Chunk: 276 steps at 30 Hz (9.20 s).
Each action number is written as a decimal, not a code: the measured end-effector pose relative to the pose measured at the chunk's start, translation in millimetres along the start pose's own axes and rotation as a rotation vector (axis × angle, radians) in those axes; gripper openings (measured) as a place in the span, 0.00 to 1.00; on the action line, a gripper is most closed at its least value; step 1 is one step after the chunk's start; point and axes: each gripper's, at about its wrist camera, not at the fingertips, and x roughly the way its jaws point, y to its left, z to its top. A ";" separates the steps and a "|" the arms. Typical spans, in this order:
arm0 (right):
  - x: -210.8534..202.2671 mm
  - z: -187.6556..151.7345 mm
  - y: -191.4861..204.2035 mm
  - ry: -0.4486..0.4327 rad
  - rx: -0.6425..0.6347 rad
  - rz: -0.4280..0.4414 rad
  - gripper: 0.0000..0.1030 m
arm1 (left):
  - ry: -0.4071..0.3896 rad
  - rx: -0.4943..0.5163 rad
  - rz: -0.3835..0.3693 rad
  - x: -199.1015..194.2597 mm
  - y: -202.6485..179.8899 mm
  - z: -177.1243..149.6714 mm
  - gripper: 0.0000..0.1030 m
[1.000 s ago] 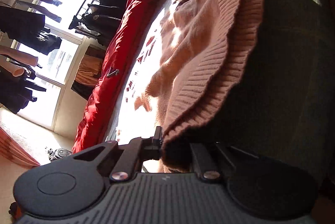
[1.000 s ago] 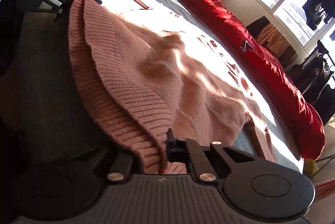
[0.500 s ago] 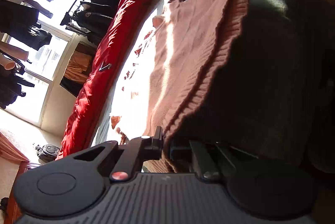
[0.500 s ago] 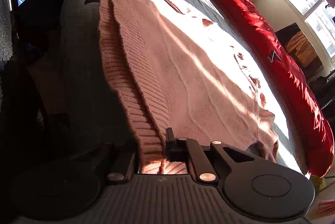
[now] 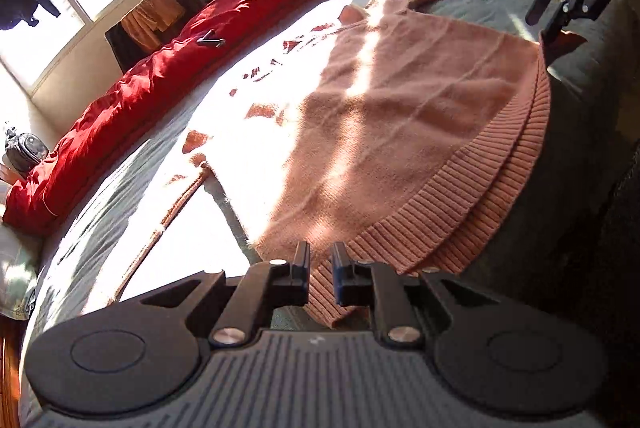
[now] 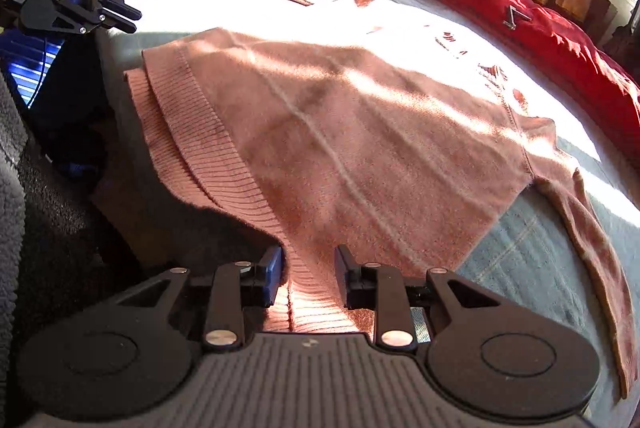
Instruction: Fold clothes
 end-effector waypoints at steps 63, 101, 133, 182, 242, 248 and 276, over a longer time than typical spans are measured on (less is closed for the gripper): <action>91.8 42.9 -31.4 -0.109 0.147 0.083 0.57 | -0.086 -0.315 -0.271 103.6 -5.2 -3.1 0.65; 140.5 20.2 -147.6 -0.142 0.505 -0.252 0.83 | 0.076 -0.375 -0.213 207.6 95.9 8.5 0.70; 83.0 21.4 -44.6 -0.214 0.605 -0.367 0.99 | 0.008 -0.253 -0.185 222.6 56.2 55.6 0.81; 123.6 57.9 -186.7 -0.220 0.727 -0.080 1.00 | 0.009 -0.436 -0.123 171.5 34.7 50.4 0.88; 104.0 38.8 -5.0 -0.065 0.181 -0.213 1.00 | 0.033 -0.234 -0.328 165.0 14.5 2.2 0.92; 109.3 7.4 -20.3 -0.036 0.390 -0.190 1.00 | 0.045 -0.300 -0.326 153.4 35.4 -20.3 0.92; 110.3 -5.6 -12.7 -0.079 0.448 -0.273 1.00 | -0.025 -0.478 -0.258 245.2 132.0 68.3 0.92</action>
